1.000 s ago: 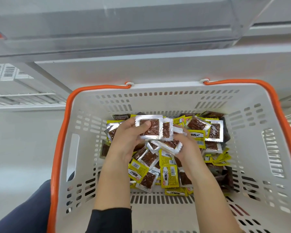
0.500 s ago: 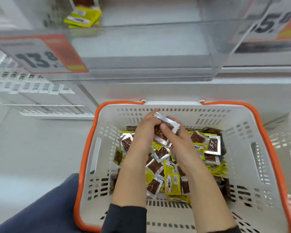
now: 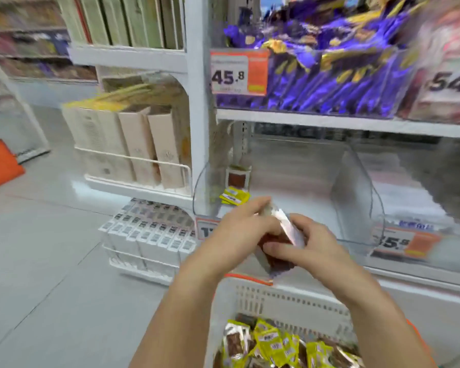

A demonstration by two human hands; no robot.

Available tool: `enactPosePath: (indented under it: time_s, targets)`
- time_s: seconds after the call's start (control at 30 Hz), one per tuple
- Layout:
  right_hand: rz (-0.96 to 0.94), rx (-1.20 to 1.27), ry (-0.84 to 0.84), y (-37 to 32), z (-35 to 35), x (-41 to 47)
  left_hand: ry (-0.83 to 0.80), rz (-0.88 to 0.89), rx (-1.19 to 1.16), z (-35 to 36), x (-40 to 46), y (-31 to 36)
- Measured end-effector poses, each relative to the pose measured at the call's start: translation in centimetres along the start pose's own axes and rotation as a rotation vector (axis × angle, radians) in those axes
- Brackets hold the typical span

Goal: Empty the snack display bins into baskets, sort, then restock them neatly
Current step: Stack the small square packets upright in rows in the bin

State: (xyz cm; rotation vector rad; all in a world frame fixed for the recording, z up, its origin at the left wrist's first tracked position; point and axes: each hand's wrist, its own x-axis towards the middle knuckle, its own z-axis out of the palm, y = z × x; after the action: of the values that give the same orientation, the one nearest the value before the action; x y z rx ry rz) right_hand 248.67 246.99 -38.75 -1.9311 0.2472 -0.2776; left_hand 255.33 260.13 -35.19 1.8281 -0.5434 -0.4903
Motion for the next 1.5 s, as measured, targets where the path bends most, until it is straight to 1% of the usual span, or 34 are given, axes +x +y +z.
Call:
enactPosePath:
  time_s: [0.03, 0.07, 0.13, 0.17, 0.2, 0.27, 0.3, 0.37, 0.5, 0.57, 0.63, 0.73, 0.83, 0.97, 1.07, 1.13, 1.3, 1.4, 1.5]
  targets:
    - [-0.033, -0.086, 0.03, -0.9, -0.5, 1.3, 0.064, 0.024, 0.023, -1.1, 0.6, 0.3]
    - [-0.052, -0.166, 0.057, -1.7, -1.0, 2.6, 0.189, 0.054, 0.105, -2.2, 1.5, 0.1]
    - [-0.04, -0.296, 0.079, -2.3, -2.1, 5.1, 0.528, 0.1, 0.257, -4.4, 3.6, -1.7]
    - [-0.027, -0.364, 0.072, -2.2, -2.5, 6.4, 0.648, 0.086, 0.247, -5.4, 4.6, -2.9]
    - [-0.01, -0.435, 0.057, -2.1, -2.7, 7.5, 0.704, 0.03, 0.191, -6.0, 5.5, -4.1]
    - [0.016, -0.547, 0.002, -1.3, -2.5, 9.8, 0.703, -0.12, 0.059, -6.2, 7.0, -6.1]
    - [0.026, -0.593, -0.035, -0.8, -2.1, 10.9, 0.678, -0.152, 0.01, -5.9, 7.7, -7.0]
    - [0.028, -0.663, -0.128, 0.5, -0.8, 13.1, 0.665, -0.094, -0.052, -4.9, 8.5, -7.9]
    - [-0.002, -0.723, -0.325, 2.4, 2.2, 17.2, 0.772, 0.09, -0.031, -4.0, 9.8, -9.5]
    - [-0.014, -0.759, -0.397, 3.5, 3.7, 18.9, 0.815, 0.133, -0.027, -3.9, 10.5, -10.1]
    - [-0.013, -0.799, -0.441, 4.4, 4.9, 20.2, 0.823, 0.147, -0.027, -3.8, 10.8, -10.5]
    - [-0.005, -0.817, -0.466, 5.1, 5.5, 21.4, 0.807, 0.147, -0.023, -4.0, 10.9, -10.7]
    - [-0.037, -0.861, -0.466, 5.3, 5.3, 22.1, 0.793, 0.14, -0.034, -4.0, 10.8, -10.5]
    - [-0.08, -0.987, -0.369, 5.6, 5.0, 22.7, 0.757, 0.116, -0.089, -3.9, 10.4, -10.3]
    - [-0.167, -1.078, -0.294, 5.3, 4.9, 22.7, 0.745, 0.07, -0.115, -4.1, 10.7, -10.4]
    - [-0.197, -1.11, -0.274, 5.2, 4.8, 22.6, 0.745, 0.05, -0.114, -4.1, 10.9, -10.6]
    - [-0.098, -1.002, -0.4, 5.3, 5.1, 22.4, 0.747, 0.044, -0.117, -4.0, 10.9, -10.4]
    - [-0.033, -0.964, -0.408, 5.2, 5.3, 22.8, 0.749, 0.05, -0.099, -4.0, 10.9, -10.4]
    - [-0.041, -0.942, -0.38, 5.5, 5.4, 23.1, 0.738, 0.065, -0.089, -4.1, 10.7, -10.3]
